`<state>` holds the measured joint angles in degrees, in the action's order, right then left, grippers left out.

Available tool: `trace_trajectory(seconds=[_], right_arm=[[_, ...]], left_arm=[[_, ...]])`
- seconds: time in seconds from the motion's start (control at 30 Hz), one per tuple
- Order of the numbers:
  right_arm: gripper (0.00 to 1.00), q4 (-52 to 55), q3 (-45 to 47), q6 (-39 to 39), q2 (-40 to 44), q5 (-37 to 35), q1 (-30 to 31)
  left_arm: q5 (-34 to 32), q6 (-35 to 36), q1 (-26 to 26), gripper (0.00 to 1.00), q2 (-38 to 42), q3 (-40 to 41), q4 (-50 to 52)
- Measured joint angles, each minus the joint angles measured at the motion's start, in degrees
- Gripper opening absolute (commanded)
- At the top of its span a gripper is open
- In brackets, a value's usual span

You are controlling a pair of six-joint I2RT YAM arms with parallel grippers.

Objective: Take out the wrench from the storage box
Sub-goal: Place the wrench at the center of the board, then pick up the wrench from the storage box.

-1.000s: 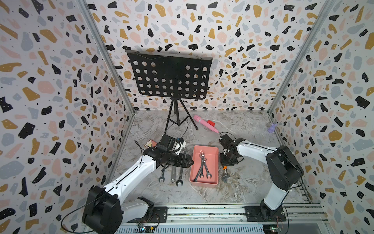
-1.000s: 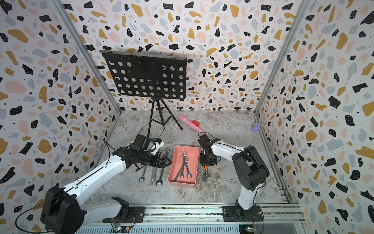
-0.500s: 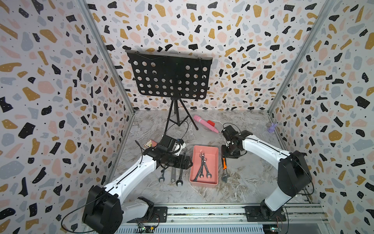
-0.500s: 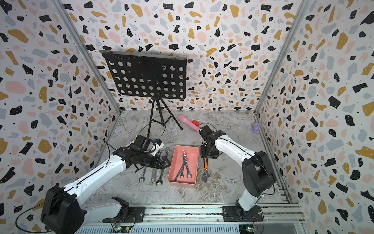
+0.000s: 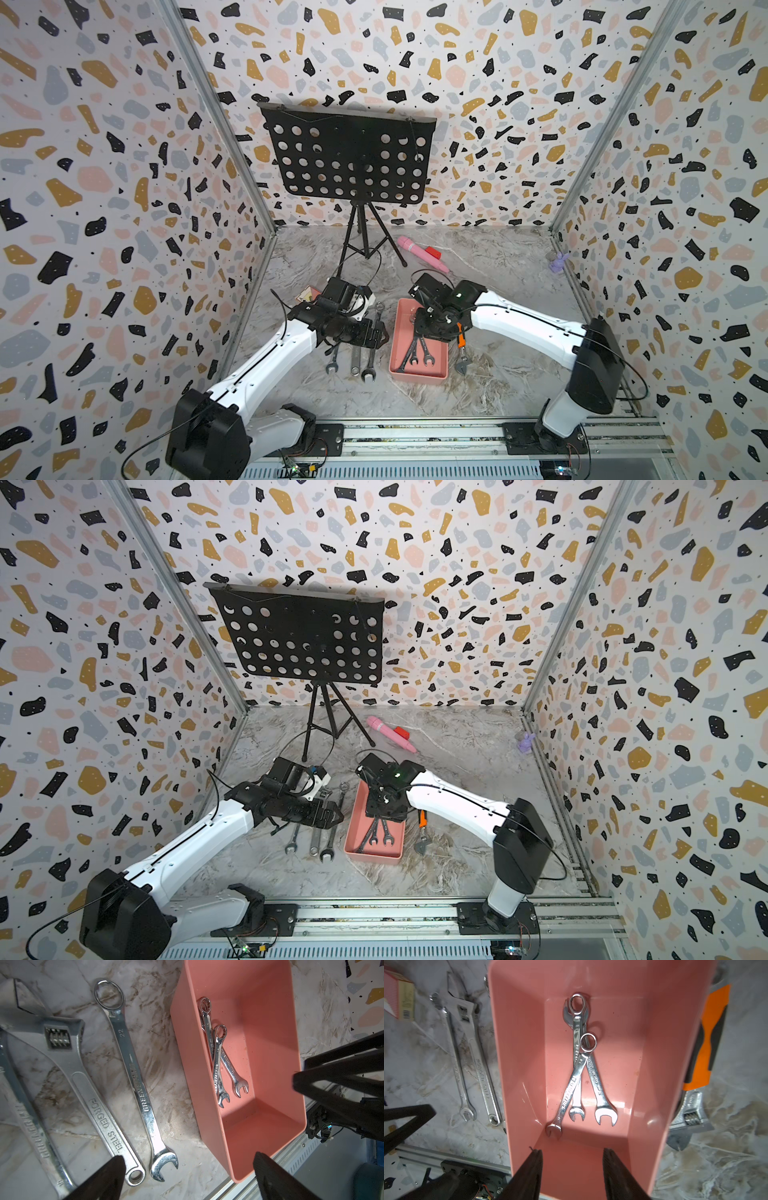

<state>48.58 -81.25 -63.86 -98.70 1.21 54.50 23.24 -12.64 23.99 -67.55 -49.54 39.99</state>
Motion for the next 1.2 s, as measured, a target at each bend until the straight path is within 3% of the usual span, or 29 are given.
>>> trace_trajectory(seconds=[0.4,0.8,1.2], right_arm=[[0.34,-2.5,-5.2,-5.4,-14.7,-0.8,0.2],[0.30,-2.7,-6.2,-6.0,-18.9,-0.7,0.2],[0.09,-2.0,-6.5,-7.0,-19.5,-0.7,0.1]], left_arm=[[-0.7,0.0,0.0,1.00,2.2,0.0,0.8],[-1.3,0.0,-0.2,1.00,2.3,0.3,0.9],[-1.4,0.1,-0.2,1.00,2.6,1.2,1.1]])
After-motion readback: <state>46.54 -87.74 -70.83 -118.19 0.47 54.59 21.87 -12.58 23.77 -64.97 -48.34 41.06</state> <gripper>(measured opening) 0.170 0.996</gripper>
